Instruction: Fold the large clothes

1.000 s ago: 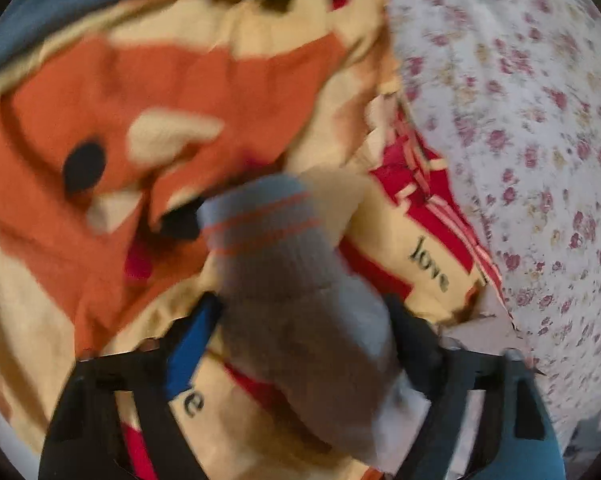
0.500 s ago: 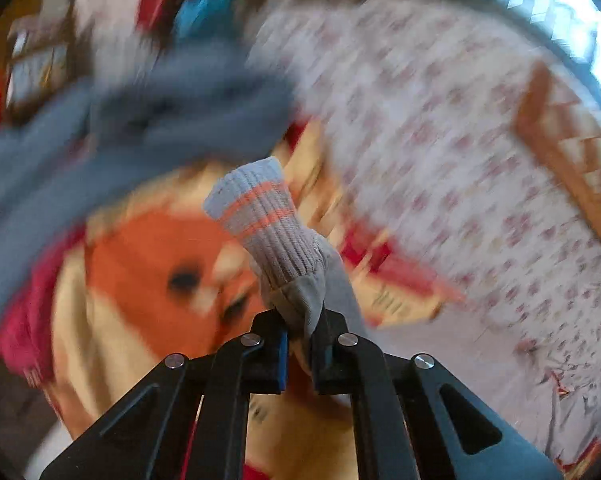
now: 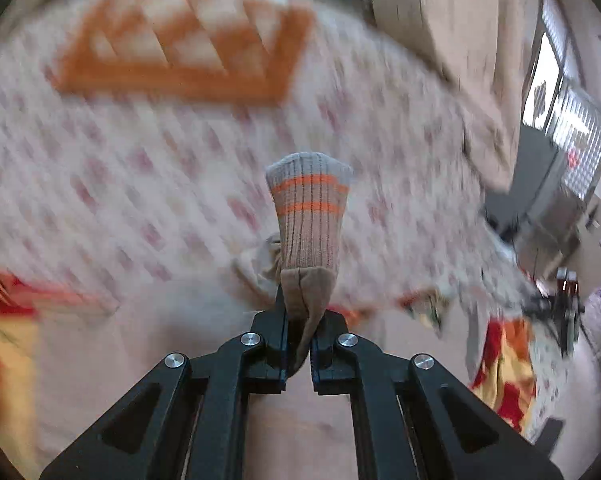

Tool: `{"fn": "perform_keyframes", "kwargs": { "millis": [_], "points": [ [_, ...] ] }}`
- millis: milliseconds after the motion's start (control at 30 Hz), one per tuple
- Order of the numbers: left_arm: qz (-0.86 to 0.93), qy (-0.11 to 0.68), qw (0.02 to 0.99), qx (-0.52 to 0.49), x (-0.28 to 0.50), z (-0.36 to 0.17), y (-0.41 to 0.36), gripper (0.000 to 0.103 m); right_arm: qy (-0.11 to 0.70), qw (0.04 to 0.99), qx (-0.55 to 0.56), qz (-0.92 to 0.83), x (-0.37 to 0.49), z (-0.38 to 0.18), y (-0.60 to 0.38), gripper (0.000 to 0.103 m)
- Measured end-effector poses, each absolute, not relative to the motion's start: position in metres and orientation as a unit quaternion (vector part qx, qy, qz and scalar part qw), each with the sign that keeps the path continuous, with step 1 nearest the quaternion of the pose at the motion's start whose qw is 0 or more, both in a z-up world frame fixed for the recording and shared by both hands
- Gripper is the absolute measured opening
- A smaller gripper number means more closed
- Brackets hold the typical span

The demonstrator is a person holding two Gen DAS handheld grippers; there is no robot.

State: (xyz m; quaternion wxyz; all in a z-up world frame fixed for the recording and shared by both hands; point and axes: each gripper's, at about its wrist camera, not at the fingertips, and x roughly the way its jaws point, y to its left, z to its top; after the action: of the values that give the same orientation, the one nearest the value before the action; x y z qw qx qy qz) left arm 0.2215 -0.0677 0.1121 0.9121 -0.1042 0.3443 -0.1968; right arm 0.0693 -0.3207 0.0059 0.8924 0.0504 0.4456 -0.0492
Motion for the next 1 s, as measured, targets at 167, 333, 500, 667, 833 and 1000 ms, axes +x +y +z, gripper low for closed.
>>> {"fn": "perform_keyframes", "kwargs": {
  "millis": [167,333,500,667,833,1000],
  "points": [
    [-0.199,0.454,0.859,-0.127,0.22,0.009,-0.109,0.009,0.444,0.891,0.078,-0.053,0.069,0.006,-0.341,0.094],
    [-0.233,0.471,0.839,-0.143,0.196,-0.008,-0.118,0.031,0.438,0.894,0.081,-0.047,0.068,0.011,-0.339,0.094],
    [-0.281,0.462,0.826,-0.161,0.183,0.012,-0.096,0.037,0.432,0.897,0.08,-0.051,0.07,0.014,-0.334,0.094],
    [-0.211,0.436,0.867,-0.116,0.182,0.025,-0.019,0.037,0.405,0.909,0.082,-0.048,0.076,0.026,-0.322,0.094],
    [-0.047,0.451,0.887,-0.083,0.19,0.0,0.089,0.023,0.377,0.925,0.04,0.02,0.12,0.05,-0.275,0.094],
    [0.002,0.48,0.873,-0.084,0.188,-0.039,0.139,0.011,0.409,0.907,-0.053,0.086,0.189,0.03,-0.205,0.064]
  ]
}}
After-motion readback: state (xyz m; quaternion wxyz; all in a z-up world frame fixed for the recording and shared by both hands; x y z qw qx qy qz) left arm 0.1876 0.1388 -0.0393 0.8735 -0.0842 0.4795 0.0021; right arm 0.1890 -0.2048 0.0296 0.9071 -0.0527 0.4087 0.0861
